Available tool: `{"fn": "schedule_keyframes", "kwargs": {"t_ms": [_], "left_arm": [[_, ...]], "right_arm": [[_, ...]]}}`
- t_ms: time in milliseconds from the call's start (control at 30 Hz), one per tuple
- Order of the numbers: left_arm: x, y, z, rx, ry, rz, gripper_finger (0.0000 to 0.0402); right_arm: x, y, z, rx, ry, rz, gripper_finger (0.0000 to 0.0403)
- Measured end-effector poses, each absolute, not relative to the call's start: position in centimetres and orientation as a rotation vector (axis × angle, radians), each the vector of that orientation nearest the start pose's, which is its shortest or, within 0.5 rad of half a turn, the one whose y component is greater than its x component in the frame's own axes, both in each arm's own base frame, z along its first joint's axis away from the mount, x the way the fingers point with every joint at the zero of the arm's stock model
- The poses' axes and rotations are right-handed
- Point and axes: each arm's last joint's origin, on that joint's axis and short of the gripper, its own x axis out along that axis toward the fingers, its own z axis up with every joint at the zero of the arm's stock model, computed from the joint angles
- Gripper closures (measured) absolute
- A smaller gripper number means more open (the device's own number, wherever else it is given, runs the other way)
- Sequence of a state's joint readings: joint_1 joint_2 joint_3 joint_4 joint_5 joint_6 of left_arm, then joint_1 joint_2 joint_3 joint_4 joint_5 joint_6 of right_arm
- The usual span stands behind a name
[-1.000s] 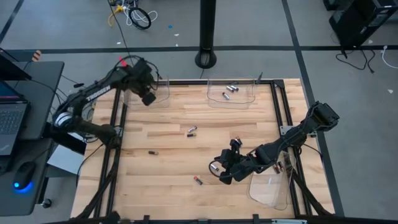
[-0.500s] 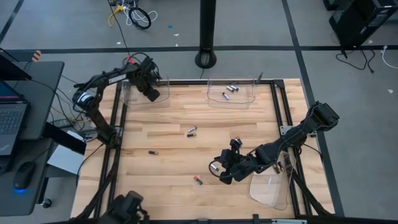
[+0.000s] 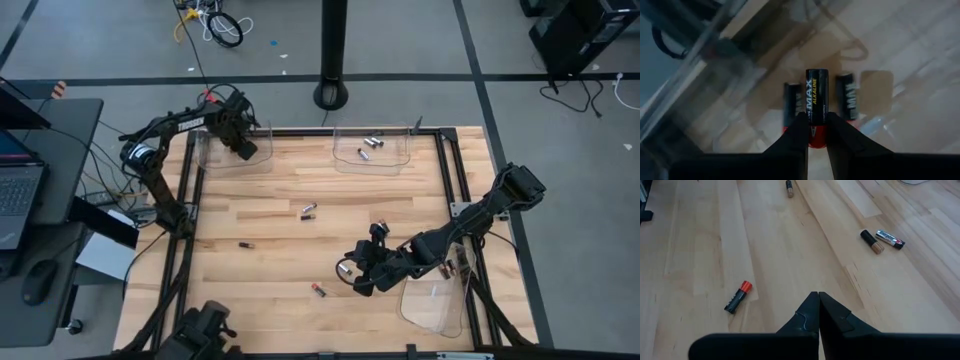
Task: Sort batteries
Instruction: Put the red battery into the top left transparent bin, then put the silver battery into the top right transparent bin
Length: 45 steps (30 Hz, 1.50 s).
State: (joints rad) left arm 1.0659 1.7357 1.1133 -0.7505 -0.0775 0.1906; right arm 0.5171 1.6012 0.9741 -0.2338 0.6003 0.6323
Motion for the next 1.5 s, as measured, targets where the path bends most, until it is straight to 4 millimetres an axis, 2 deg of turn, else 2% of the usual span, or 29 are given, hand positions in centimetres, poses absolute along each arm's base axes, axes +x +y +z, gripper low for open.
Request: {"fn": "schedule_keyframes", "kwargs": {"t_ms": [233,400,533,767,967,1100,1233,1367,1500], "left_arm": [[15.2,28.2,15.3,-0.569,1.402,0.789,0.0354],[15.3,28.4,15.0,-0.565,1.409,0.794,0.0354],[15.5,28.6,15.4,-0.568,1.421,0.785,0.0341],[15.9,28.8,16.4,-0.529,1.394,0.800,0.0293],[15.8,28.4,18.8,-0.455,1.342,0.863,0.0268],[15.7,27.6,21.1,-0.406,1.276,0.886,0.0265],[15.6,25.8,23.9,-0.338,1.177,0.906,0.0266],[15.2,23.0,26.2,-0.242,1.028,0.927,0.0266],[14.6,19.4,26.7,-0.157,0.845,0.931,0.0266]], "right_arm": [[28.7,14.5,20.3,0.148,0.664,-0.299,0.0393],[28.7,14.5,20.3,0.148,0.664,-0.299,0.0393],[28.7,14.5,20.3,0.148,0.664,-0.299,0.0393],[28.7,14.5,20.3,0.151,0.664,-0.300,0.0393],[28.7,14.5,20.3,0.151,0.664,-0.300,0.0393],[28.7,14.5,20.3,0.151,0.664,-0.300,0.0393],[28.7,14.5,20.3,0.151,0.664,-0.300,0.0393],[28.7,14.5,20.3,0.151,0.664,-0.300,0.0392],[28.9,14.2,20.3,0.152,0.664,-0.307,0.0390]]}}
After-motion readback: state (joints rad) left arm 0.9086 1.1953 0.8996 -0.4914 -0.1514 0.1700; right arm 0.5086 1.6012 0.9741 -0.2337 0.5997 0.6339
